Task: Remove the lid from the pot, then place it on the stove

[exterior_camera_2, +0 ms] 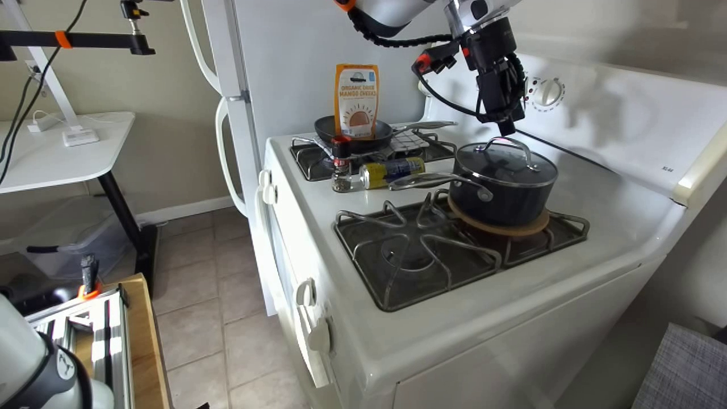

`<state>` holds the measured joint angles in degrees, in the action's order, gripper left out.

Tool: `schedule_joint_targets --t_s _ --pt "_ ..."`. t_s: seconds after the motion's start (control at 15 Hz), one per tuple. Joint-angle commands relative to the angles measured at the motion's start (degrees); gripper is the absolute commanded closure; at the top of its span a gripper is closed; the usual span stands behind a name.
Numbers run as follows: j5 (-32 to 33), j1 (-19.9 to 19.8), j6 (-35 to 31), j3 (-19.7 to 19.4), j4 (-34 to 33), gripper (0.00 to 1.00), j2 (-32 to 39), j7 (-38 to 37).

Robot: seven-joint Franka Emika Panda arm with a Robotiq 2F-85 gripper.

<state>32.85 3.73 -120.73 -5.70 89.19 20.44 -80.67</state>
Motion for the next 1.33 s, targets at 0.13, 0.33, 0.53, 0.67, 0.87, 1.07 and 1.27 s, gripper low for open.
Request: schedule_joint_targets --t_s 0.13,0.33,0.53,0.67,0.87,1.07,1.27 --pt "0.8 2.4 2.6 -0.7 1.7 0.0 -1.2 -5.0" --pt "0.8 3.1 3.4 -0.7 1.8 0.0 -1.0 -8.0" --pt "0.7 3.3 5.0 -0.8 2.2 0.0 -0.8 -11.0" --pt "0.4 2.9 7.0 -1.2 2.6 0.02 -0.9 -12.9" --pt "0.9 2.4 7.2 -1.6 2.1 0.19 -0.1 -15.1" --pt "0.9 2.0 5.6 -1.8 1.0 0.37 1.6 -16.3" --pt "1.0 2.0 5.4 -1.9 0.4 0.55 2.8 -16.6"
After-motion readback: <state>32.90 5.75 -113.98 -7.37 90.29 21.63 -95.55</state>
